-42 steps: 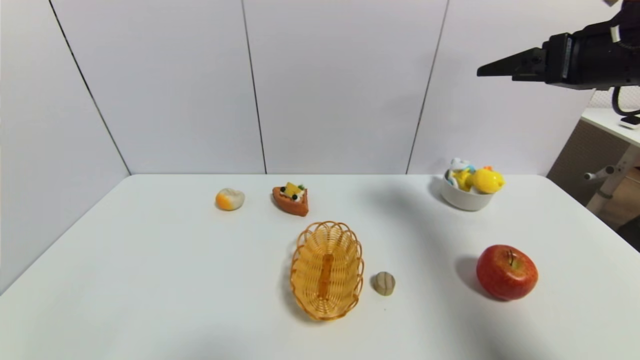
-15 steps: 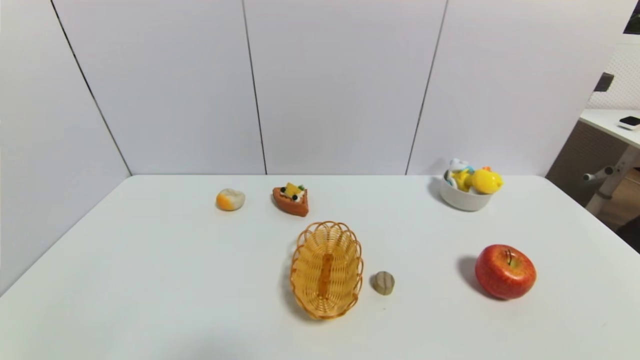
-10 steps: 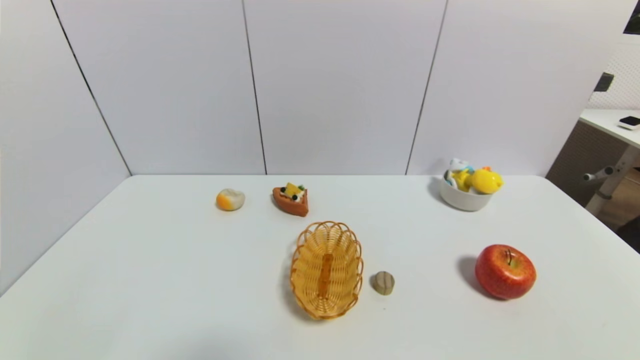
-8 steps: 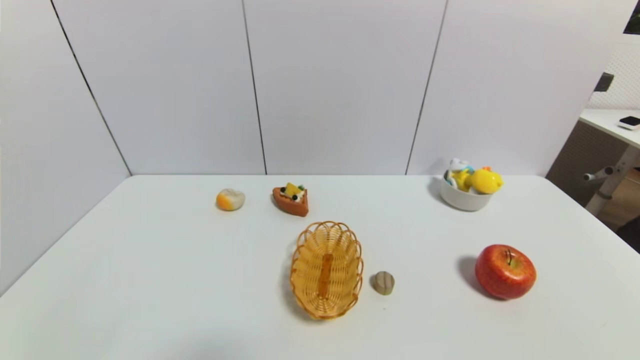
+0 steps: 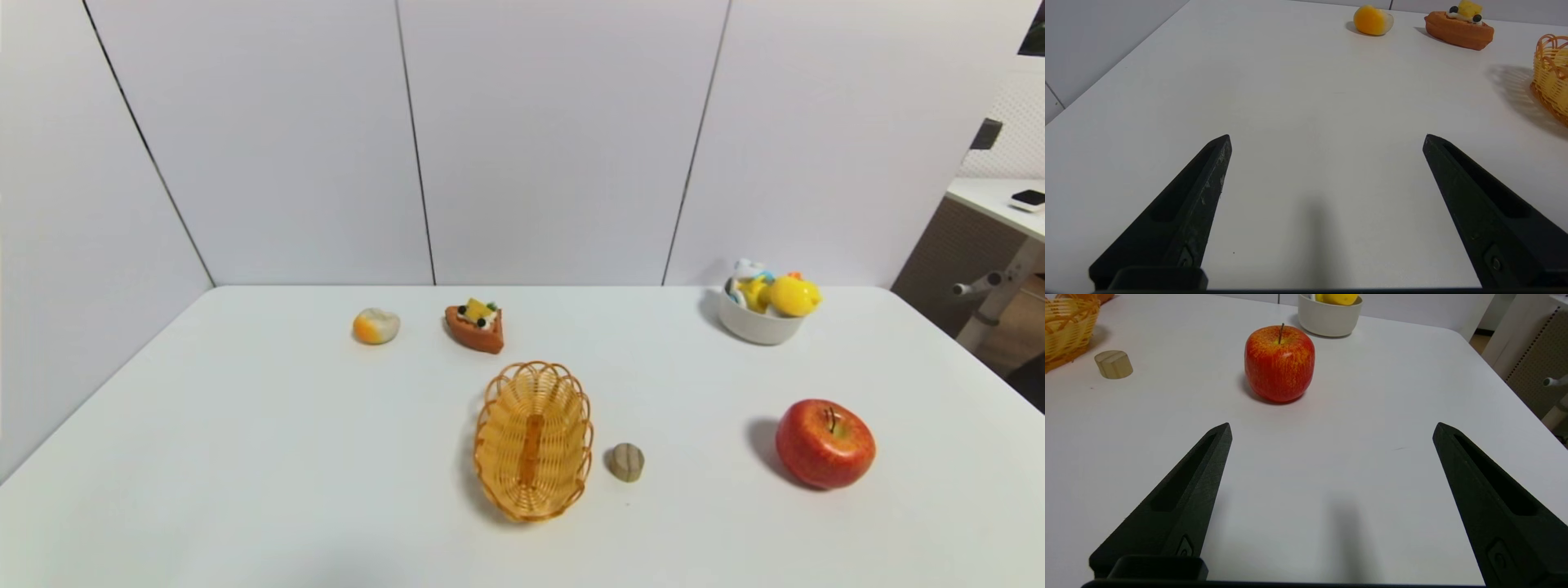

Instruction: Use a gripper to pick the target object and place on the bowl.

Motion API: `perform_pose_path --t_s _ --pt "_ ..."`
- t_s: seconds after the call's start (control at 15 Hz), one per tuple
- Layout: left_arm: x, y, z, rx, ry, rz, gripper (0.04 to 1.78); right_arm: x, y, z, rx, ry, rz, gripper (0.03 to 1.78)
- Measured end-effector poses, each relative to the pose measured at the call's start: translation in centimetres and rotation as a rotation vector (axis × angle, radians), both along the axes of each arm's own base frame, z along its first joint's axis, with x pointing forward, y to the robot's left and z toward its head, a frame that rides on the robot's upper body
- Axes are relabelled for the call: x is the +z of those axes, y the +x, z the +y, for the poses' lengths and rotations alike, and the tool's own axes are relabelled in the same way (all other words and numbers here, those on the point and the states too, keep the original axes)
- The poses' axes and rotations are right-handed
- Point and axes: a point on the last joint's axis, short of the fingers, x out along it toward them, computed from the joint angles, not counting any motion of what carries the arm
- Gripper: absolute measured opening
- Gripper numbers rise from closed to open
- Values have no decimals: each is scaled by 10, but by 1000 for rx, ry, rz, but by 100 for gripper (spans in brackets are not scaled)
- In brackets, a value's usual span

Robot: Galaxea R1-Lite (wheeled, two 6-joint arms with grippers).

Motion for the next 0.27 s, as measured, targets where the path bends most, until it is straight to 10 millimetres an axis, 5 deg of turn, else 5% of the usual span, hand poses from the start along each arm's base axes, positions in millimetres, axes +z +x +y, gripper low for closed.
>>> perform_pose_path --t_s 0.27 --pt "0 0 0 0 0 0 169 0 0 0 0 1 -2 170"
